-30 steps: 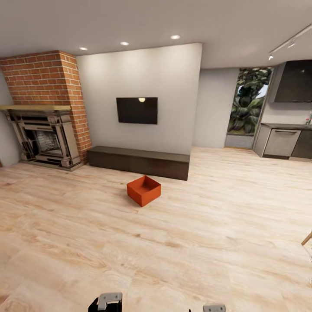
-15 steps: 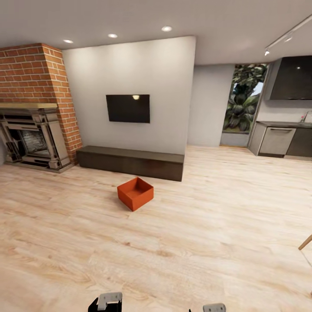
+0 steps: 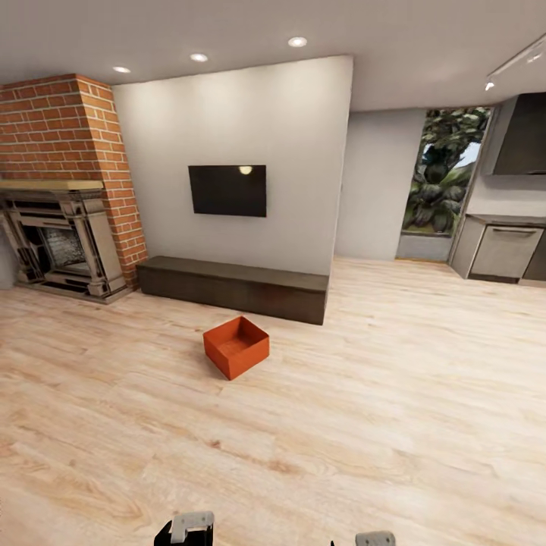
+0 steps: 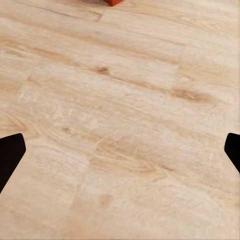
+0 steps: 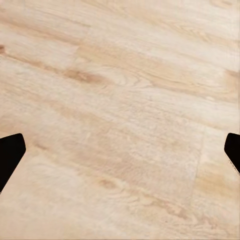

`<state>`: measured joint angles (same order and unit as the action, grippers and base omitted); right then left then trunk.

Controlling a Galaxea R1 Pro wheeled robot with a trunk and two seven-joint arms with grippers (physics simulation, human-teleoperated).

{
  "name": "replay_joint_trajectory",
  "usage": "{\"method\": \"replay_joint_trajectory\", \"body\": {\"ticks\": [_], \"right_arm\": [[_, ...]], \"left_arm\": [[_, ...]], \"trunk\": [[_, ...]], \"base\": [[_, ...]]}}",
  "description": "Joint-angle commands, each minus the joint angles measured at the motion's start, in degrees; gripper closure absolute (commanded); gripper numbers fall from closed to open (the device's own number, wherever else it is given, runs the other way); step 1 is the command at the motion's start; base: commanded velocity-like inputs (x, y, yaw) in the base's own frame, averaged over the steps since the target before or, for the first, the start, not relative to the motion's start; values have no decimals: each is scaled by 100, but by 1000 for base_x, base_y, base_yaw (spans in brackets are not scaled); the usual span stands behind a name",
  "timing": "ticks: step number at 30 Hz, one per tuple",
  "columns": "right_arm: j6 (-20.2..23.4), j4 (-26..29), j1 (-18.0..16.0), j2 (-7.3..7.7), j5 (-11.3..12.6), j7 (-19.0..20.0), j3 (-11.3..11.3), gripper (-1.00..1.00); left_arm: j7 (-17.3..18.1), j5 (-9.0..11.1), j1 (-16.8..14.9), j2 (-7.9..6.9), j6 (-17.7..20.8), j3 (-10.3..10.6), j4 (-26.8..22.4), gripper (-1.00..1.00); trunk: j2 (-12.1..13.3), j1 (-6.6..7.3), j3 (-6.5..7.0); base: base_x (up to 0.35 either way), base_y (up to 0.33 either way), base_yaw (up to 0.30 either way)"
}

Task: Move the two storage containers from the living room to the garage. In the garage, place one container on the floor and stack the other container on top of it (either order is fine).

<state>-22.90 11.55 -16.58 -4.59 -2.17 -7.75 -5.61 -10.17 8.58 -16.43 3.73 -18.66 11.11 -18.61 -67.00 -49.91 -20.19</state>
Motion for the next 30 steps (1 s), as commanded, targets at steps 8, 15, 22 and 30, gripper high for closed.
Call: {"method": "replay_joint_trajectory", "body": {"ticks": [8, 15, 22, 30], "right_arm": [[-4, -3, -3, 2, -21, -60, -45, -100], [-4, -3, -3, 2, -21, -60, -45, -100], [-4, -3, -3, 2, -21, -60, -45, -100], [-4, -3, -3, 2, -21, -60, -45, -100]], "left_arm": [[-30, 56, -5, -3, -23, 50, 6, -100], [-30, 56, -3, -1, -23, 50, 6, -100], [-31, 56, -3, -3, -23, 50, 6, -100], [-31, 56, -4, -2, -23, 50, 6, -100]], "trunk": [[-4, -3, -6], [-4, -3, -6], [-4, -3, 1], [-4, -3, 7]], "base": [[319, -193, 167], [319, -193, 13], [319, -193, 38], [316, -199, 26]]}}
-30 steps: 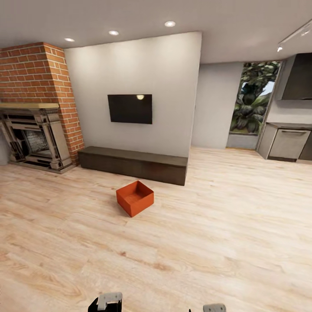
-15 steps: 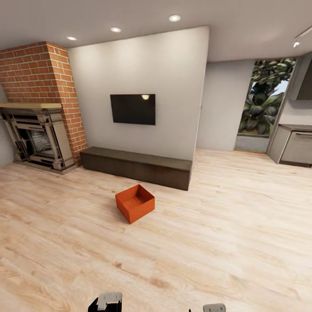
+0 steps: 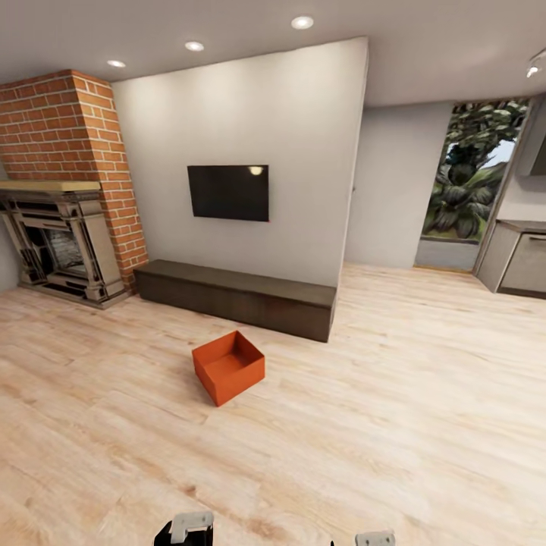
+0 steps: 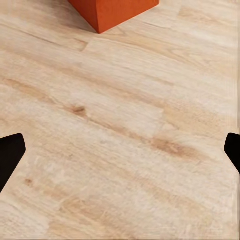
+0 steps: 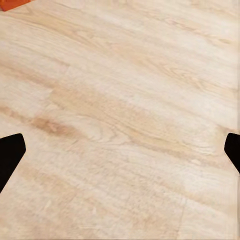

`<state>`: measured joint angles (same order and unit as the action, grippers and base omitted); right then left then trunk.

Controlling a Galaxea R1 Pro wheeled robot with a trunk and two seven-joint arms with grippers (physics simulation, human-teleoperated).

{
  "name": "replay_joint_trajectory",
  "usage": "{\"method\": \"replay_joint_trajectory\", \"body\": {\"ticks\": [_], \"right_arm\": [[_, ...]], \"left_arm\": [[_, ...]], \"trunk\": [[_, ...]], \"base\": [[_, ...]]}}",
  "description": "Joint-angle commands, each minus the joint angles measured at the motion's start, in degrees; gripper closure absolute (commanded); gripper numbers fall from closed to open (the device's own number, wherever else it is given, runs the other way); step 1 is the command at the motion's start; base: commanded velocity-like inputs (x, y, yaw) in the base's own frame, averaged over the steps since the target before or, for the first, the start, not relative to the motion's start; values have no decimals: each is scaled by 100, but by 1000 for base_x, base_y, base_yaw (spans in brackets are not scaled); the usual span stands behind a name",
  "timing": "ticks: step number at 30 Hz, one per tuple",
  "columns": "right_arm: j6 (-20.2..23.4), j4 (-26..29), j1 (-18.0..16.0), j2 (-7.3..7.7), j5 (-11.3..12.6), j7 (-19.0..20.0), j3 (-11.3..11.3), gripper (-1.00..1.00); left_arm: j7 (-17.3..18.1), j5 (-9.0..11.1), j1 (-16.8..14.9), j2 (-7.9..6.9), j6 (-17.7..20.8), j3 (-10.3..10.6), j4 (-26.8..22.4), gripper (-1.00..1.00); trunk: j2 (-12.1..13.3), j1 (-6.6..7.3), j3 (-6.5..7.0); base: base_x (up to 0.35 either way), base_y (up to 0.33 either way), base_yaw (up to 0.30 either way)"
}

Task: Move the two storage containers from the living room to the garage. In the garage, place one container on the floor and stack the other container on top of it (either order is fine).

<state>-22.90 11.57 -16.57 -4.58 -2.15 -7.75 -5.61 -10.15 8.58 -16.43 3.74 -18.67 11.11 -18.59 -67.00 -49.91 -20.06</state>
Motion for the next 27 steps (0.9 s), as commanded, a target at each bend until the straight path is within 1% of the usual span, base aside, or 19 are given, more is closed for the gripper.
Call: {"method": "replay_joint_trajectory", "body": {"ticks": [1, 7, 11, 27], "right_arm": [[-4, -5, -5, 1, -23, -60, -46, -100], [-4, -5, -5, 1, -23, -60, -46, -100], [-4, -5, -5, 1, -23, -60, -46, -100], [-4, -5, -5, 1, -23, -60, -46, -100]], "left_arm": [[-36, 56, -3, 0, -23, 50, 4, -100], [-37, 56, -3, -2, -23, 50, 4, -100], [-33, 56, -7, -2, -23, 50, 4, -100], [-34, 56, -5, -3, -23, 50, 4, -100]], "trunk": [[-4, -3, -6], [-4, -3, -6], [-4, -3, -5], [-4, -3, 34]], "base": [[312, -204, 4], [311, -205, 11], [310, -206, 103], [310, -206, 218]]}}
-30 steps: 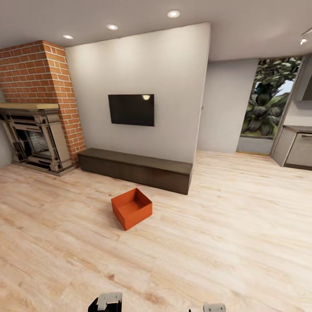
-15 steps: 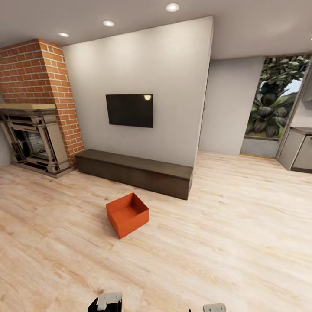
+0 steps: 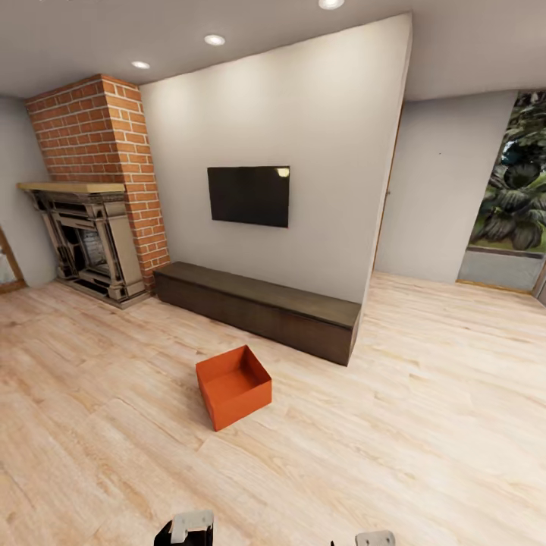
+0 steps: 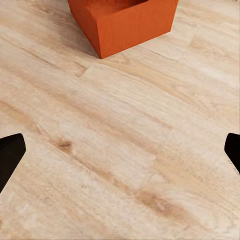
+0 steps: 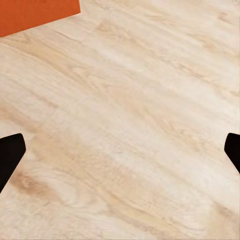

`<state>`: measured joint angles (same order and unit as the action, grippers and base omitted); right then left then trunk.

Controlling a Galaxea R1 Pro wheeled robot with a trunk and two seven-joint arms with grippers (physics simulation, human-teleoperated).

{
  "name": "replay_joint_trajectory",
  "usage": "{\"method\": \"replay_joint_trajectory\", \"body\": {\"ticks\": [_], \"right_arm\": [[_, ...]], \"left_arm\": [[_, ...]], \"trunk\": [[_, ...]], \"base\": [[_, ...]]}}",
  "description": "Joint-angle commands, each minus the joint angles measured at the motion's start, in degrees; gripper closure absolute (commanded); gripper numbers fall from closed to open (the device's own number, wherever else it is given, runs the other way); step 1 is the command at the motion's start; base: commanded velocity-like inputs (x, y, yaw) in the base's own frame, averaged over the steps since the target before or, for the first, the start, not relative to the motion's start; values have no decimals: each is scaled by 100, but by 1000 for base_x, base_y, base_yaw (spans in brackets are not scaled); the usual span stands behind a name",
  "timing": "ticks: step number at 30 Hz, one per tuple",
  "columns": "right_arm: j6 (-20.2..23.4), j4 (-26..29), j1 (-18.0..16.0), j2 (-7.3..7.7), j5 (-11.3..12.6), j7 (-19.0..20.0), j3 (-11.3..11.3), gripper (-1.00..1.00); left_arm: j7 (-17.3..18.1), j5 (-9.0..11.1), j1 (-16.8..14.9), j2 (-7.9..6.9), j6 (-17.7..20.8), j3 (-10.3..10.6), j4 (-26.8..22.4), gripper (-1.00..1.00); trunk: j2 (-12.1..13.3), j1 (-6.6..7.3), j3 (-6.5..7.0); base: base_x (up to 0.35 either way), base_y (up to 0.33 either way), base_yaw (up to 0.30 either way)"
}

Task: Move the two storage containers from the living room to the garage. In the garage, place one container on the floor and stack the other container on top of it (either order is fine).

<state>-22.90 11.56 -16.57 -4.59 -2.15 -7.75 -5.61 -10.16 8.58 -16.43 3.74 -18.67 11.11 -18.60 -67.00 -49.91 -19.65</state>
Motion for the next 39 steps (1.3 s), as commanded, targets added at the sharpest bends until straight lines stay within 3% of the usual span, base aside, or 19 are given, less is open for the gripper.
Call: {"method": "replay_joint_trajectory", "body": {"ticks": [1, 17, 30, 39], "right_arm": [[-4, -4, -4, 2, -23, -60, -46, -100], [-4, -4, -4, 2, -36, -60, -46, -100], [-4, -4, -4, 2, -32, -60, -46, -100], [-6, -4, -4, 2, -32, -60, -46, -100]], "left_arm": [[-32, 56, -5, -3, -23, 49, 5, -100], [-33, 56, -4, 1, -23, 49, 5, -100], [-38, 73, -4, -3, -23, 40, 5, -100], [-46, 114, -4, -4, -23, -5, 5, -100]], "trunk": [[-4, -3, -6], [-4, -3, -4], [-4, -3, -4], [-4, -3, -4]], "base": [[310, -206, 98], [304, -215, 19], [280, -238, 234], [55, -215, 265]]}}
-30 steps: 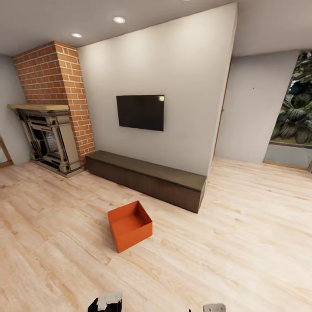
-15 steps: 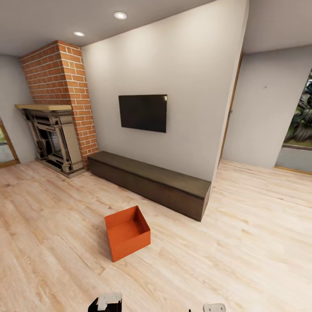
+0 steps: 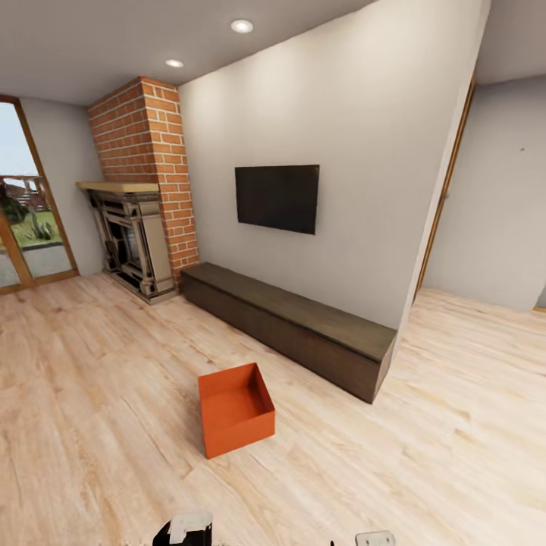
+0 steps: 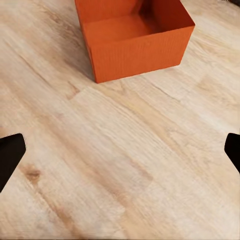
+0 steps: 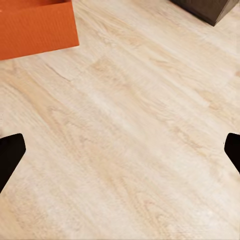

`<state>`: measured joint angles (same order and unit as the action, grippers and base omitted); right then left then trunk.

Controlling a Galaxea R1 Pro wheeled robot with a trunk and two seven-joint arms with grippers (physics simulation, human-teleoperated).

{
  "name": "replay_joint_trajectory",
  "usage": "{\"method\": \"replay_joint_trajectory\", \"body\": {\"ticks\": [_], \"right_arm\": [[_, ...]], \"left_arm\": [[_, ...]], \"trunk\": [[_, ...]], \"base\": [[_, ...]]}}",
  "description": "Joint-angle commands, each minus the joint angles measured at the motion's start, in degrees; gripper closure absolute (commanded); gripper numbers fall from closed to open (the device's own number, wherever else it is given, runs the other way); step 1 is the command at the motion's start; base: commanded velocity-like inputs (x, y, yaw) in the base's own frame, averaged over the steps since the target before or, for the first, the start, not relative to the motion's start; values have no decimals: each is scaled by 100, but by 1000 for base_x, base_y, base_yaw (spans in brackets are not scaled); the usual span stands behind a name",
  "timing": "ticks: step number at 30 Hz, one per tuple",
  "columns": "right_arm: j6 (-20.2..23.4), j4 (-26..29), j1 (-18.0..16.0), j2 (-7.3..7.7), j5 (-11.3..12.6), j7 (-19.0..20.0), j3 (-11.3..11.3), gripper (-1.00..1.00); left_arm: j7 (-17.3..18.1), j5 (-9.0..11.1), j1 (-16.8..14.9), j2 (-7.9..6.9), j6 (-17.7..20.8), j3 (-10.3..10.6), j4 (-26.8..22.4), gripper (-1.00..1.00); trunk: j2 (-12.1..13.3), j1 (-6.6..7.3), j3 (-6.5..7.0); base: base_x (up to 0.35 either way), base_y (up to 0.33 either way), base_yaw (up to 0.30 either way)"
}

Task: Move the two storage containers from the living room to the garage. In the garage, place one container on the floor and stack the other container on top of it (either order is fine).

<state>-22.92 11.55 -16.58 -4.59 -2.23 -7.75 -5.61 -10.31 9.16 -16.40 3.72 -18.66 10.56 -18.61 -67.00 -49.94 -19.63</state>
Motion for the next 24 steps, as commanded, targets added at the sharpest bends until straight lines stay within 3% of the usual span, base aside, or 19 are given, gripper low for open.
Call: {"method": "replay_joint_trajectory", "body": {"ticks": [1, 24], "right_arm": [[-3, -3, -3, 2, -23, -60, -45, -100], [-2, -3, -3, 3, -39, -59, -45, -100]], "left_arm": [[-32, 57, -7, 1, -23, 50, 6, -100], [-33, 50, -3, 6, -27, 60, 6, -100]], "trunk": [[-4, 0, -7], [-4, 0, -7]], "base": [[5, -194, 265], [1, -32, 265]]}}
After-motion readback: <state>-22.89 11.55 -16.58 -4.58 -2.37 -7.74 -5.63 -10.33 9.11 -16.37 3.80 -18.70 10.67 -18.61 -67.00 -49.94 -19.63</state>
